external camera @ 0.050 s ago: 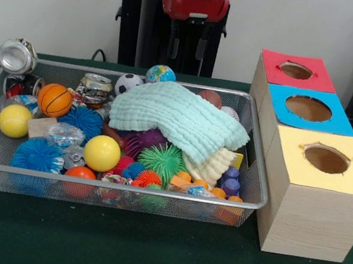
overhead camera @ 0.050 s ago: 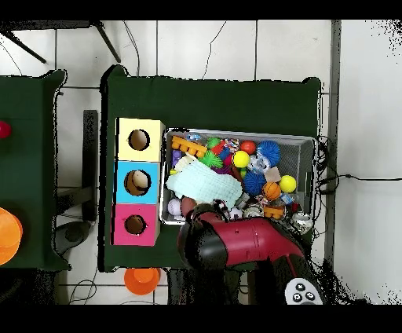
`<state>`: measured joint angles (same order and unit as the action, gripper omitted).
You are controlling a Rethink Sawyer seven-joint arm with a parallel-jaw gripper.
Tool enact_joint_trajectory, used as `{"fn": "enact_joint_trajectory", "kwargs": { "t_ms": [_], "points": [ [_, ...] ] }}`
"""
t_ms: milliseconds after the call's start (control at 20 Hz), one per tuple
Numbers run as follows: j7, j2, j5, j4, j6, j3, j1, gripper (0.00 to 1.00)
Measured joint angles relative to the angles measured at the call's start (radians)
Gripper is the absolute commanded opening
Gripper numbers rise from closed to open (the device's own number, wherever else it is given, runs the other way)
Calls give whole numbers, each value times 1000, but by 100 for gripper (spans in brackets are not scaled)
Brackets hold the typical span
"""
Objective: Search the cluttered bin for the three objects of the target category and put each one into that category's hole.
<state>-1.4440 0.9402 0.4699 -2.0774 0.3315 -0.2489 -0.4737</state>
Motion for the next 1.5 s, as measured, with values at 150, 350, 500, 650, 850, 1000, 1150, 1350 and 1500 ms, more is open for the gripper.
{"fn": "enact_joint_trajectory", "kwargs": {
  "t_ms": [150, 350, 500, 650, 850, 1000, 1150, 1350, 1500],
  "points": [
    [0, -5, 10, -1, 0, -29, -26, 100],
    [0, -6, 26, -2, 0, -74, -66, 100],
    [0, -6, 32, -3, 0, -97, -84, 100],
    [0, -6, 35, -3, 0, -121, -100, 100],
    [0, -11, 59, -1, 0, -133, -105, 100],
    [0, -32, 98, 7, 0, -134, -105, 100],
    [0, -57, 133, 18, 0, -134, -105, 100],
    [0, -105, 193, 41, 0, -134, -105, 100],
    [0, -124, 219, 52, 0, -134, -105, 100]
  ]
}}
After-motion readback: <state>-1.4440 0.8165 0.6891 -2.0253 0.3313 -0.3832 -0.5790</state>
